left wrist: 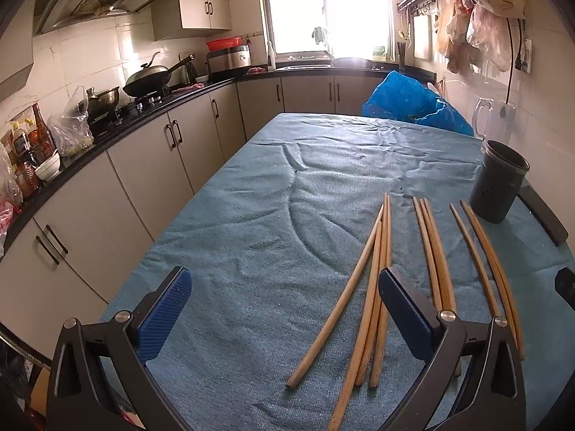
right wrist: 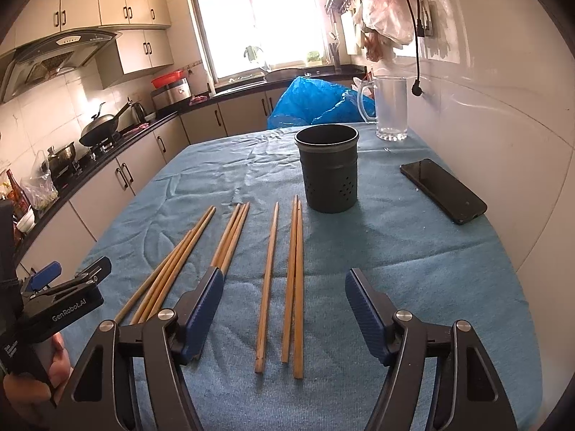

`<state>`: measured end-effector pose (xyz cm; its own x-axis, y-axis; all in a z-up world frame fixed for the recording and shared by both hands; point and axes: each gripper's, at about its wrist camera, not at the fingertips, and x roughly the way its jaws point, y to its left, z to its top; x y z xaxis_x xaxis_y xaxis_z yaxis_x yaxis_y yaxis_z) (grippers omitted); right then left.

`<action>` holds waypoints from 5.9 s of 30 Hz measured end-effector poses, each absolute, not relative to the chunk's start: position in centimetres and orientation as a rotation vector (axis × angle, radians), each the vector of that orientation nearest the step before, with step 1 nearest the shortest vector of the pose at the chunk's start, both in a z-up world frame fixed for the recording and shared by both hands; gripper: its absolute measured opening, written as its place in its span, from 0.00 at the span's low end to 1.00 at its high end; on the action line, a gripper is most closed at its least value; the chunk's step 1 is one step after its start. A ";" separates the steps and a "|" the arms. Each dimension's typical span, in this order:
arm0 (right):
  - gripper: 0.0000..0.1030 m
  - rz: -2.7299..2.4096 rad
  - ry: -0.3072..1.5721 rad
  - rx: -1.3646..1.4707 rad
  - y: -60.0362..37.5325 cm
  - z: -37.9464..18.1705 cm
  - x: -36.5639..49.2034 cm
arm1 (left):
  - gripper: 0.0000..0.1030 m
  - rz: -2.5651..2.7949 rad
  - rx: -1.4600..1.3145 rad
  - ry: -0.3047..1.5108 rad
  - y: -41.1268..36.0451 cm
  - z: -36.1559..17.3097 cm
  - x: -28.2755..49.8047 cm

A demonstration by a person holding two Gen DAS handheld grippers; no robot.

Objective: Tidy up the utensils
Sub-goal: 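Move both grippers toward the row of wooden chopsticks, then close the left gripper on one wooden chopstick while the right gripper grasps another, then lift both held chopsticks upright and carry them over the black utensil cup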

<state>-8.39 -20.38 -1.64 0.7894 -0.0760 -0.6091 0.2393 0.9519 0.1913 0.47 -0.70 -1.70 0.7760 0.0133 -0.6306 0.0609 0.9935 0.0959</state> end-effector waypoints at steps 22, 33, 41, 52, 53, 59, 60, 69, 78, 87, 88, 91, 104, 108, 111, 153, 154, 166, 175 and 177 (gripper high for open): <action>0.70 -0.161 0.679 0.280 -20.5 -2.3 -7.9 | 1.00 -0.018 0.160 0.709 -0.9 -1.7 0.4; 0.62 -0.136 0.716 0.270 -21.4 -2.3 -7.1 | 1.00 -0.058 0.149 0.706 0.3 -1.6 1.4; 0.35 -0.053 0.784 0.337 -24.2 -2.0 -5.5 | 0.85 -0.171 0.122 0.801 1.8 -1.1 4.6; 0.28 0.097 0.880 0.425 -23.3 -1.5 1.8 | 0.46 -0.396 0.085 1.032 -3.6 -2.6 12.5; 0.28 0.097 0.890 0.415 -22.9 -1.5 2.9 | 0.45 -0.403 0.079 1.055 -4.0 -2.9 13.4; 0.28 0.039 0.917 0.402 -21.9 -1.4 6.5 | 0.38 -0.423 0.089 1.149 -6.6 -4.8 17.7; 0.28 0.039 0.918 0.403 -22.0 -1.3 6.6 | 0.37 -0.431 0.097 1.158 -7.0 -5.1 18.0; 0.28 -0.007 0.958 0.364 -21.9 -2.2 8.5 | 0.21 -0.443 0.191 1.167 -10.3 -6.8 19.6; 0.28 -0.022 1.011 0.322 -20.9 -3.5 11.0 | 0.07 -0.401 0.103 1.177 -6.3 -6.6 21.3; 0.20 -0.071 1.111 0.298 -20.7 -6.5 15.0 | 0.06 -0.359 0.058 1.188 -3.9 -6.5 22.4; 0.20 -0.079 1.119 0.300 -20.7 -6.8 15.3 | 0.06 -0.362 0.056 1.188 -3.7 -6.5 22.3; 0.20 -0.078 1.140 0.314 -21.0 -7.5 16.1 | 0.06 -0.363 0.049 1.189 -3.8 -6.6 22.6; 0.20 -0.080 1.146 0.284 -20.2 -7.5 17.1 | 0.07 -0.359 0.021 1.191 -2.1 -6.8 23.2; 0.20 -0.074 1.157 0.296 -20.3 -7.7 17.1 | 0.06 -0.356 0.016 1.192 -2.1 -6.8 23.4; 0.20 -0.060 1.143 0.313 -20.2 -7.1 16.9 | 0.07 -0.361 0.012 1.190 -1.8 -6.9 23.5; 0.06 0.078 0.451 0.230 -17.7 7.2 0.5 | 0.05 -0.444 -0.040 0.651 -1.7 10.0 8.8; 0.06 0.083 0.449 0.229 -17.6 7.2 0.2 | 0.05 -0.445 -0.038 0.648 -1.7 10.1 8.6; 0.06 0.057 0.391 0.288 -19.8 9.1 -1.8 | 0.05 -0.444 -0.062 0.656 -1.5 10.4 7.9; 0.06 0.025 0.346 0.310 -21.7 10.7 -3.4 | 0.05 -0.472 -0.070 0.643 -1.9 11.3 7.3; 0.06 0.022 0.336 0.314 -22.1 10.9 -3.7 | 0.05 -0.476 -0.067 0.636 -2.1 11.6 7.1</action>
<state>-3.74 -22.13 10.88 0.9442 0.0732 -0.3211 0.0306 0.9513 0.3067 7.12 -2.11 11.62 0.7006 -0.4474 -0.5559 0.4067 0.8905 -0.2040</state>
